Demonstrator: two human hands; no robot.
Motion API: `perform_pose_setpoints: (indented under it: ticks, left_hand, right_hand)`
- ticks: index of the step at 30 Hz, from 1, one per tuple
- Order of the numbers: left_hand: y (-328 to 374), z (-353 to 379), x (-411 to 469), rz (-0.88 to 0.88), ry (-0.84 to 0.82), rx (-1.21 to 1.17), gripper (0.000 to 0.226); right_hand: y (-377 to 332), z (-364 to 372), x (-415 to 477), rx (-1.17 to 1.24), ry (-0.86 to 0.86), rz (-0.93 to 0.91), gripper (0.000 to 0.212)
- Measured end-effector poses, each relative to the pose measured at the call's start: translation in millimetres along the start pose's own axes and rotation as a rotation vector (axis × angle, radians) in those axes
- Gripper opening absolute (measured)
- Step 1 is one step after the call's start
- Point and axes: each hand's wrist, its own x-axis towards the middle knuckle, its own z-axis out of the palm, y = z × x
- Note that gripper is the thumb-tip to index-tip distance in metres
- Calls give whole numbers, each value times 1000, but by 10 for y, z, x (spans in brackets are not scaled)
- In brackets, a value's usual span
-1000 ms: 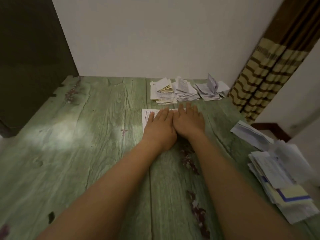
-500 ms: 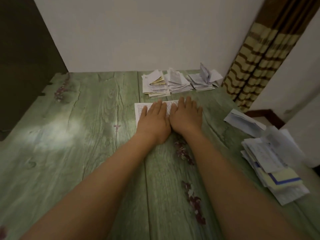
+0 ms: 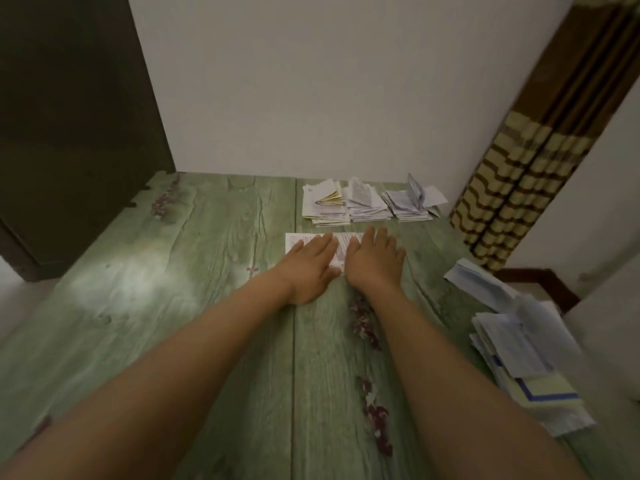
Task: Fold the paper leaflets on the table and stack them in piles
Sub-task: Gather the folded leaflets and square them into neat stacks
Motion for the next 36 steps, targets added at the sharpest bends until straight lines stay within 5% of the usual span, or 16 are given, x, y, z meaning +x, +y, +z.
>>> perform_pose_setpoints:
  ticks: [22,36]
  left_hand:
    - [39,-29,179,-55,-27,56,58]
    - [103,-272,12,35,160,102,53]
  right_hand:
    - [-20,52,170,52,25,60,63]
    - [-30,-170,147,308,380,83,41]
